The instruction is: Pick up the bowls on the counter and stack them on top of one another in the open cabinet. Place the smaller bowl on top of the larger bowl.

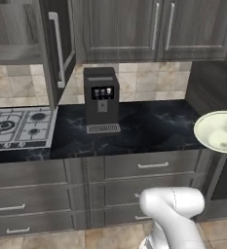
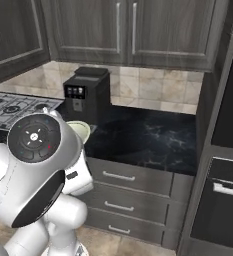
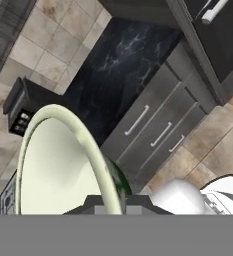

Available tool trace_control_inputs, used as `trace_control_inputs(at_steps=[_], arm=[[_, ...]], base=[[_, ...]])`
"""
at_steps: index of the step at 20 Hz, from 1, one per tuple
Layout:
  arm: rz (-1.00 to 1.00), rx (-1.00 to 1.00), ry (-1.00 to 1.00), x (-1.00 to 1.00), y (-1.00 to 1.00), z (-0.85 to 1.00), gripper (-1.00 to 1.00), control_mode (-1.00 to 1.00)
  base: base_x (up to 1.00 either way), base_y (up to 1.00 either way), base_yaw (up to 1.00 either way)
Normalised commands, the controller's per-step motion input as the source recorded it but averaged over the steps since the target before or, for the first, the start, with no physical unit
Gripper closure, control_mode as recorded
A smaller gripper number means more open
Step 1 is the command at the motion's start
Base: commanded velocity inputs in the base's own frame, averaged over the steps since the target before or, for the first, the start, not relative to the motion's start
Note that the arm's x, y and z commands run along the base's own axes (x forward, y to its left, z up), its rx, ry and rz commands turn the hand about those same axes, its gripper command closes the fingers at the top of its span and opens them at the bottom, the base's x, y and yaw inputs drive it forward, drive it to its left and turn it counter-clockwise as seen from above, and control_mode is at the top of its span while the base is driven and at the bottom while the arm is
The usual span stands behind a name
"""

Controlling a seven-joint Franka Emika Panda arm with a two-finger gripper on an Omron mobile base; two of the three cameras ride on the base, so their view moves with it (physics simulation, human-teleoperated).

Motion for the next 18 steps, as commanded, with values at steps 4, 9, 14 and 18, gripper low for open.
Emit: trace_control_inputs(at_steps=[4, 9, 14, 18], arm=[[0.00, 0.00, 0.00, 0.00, 0.00, 0.00, 1.00, 1.00], [0.00, 0.00, 0.00, 0.00, 0.00, 0.00, 1.00, 1.00], [0.00, 0.00, 0.00, 0.00, 0.00, 0.00, 1.00, 1.00], [0.00, 0.00, 0.00, 0.00, 0.00, 0.00, 1.00, 1.00]], base=[[-0.62, 0.19, -0.03], [-0.52, 0.44, -0.01], [-0.42, 0.52, 0.00], [-0.37, 0.56, 0.00]])
